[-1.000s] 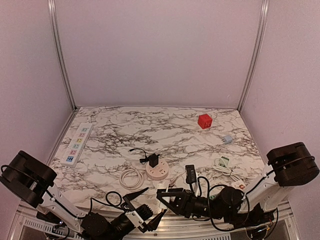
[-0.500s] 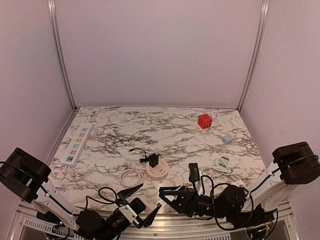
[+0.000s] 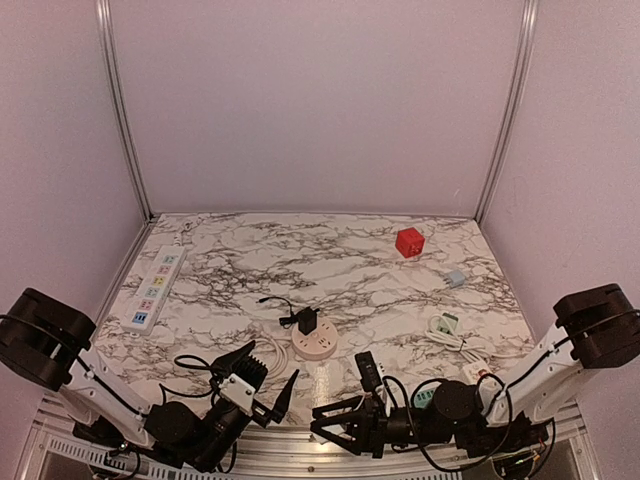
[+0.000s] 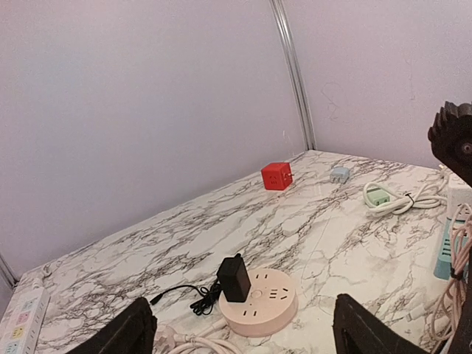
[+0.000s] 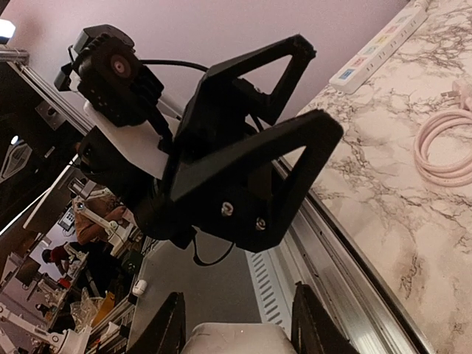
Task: Insert the plug
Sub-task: Adjust the plug, then insert the plug into the socket slot.
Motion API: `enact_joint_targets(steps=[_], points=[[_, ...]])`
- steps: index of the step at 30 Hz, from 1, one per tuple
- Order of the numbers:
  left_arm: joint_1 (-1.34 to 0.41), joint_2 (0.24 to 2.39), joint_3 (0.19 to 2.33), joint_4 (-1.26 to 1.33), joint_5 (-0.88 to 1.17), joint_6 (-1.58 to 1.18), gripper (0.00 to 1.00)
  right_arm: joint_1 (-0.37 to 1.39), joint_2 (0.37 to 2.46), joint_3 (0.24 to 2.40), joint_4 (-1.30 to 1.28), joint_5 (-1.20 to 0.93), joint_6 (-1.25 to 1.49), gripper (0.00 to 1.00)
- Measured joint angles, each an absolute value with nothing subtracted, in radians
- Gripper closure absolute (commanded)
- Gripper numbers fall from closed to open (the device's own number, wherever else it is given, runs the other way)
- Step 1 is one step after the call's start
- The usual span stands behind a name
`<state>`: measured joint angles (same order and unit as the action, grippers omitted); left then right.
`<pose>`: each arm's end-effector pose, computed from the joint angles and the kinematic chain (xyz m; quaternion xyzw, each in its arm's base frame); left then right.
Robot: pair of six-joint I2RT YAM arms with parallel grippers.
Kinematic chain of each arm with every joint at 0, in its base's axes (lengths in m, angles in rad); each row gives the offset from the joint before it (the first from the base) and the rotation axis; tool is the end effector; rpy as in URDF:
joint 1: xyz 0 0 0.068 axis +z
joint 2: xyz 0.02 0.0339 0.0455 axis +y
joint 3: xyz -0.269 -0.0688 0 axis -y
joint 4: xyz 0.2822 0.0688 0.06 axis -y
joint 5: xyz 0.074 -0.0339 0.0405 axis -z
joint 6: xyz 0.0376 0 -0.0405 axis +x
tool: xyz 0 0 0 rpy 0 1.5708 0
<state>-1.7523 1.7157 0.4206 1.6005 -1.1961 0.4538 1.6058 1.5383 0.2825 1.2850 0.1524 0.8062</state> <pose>-0.0156 -0.2789 0.1509 0.2315 0.6256 -0.1377 0.7322 -0.0036 0.2669 0.1359 -0.2201 0.6612 0.6493 0.3047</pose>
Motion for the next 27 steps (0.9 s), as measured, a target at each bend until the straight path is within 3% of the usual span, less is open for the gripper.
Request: enact_joint_targets(steps=[9, 16, 21, 27], points=[[-1.752, 1.694, 0.409, 1.612, -1.233, 0.455, 0.08, 1.618, 1.461, 0.334, 1.079, 0.184, 0.71, 0.75], [-1.74, 1.589, 0.339, 1.619, -1.266, 0.449, 0.01, 1.62, 1.243, 0.513, 0.775, 0.468, 0.446, 0.8], [-1.729, 1.525, 0.296, 1.621, -1.274, 0.437, 0.01, 1.595, 1.203, 0.567, 0.773, 0.641, 0.21, 0.83], [-1.727, 1.504, 0.281, 1.623, -1.276, 0.434, 0.01, 1.443, 1.246, 0.568, 0.754, 0.619, 0.035, 0.86]])
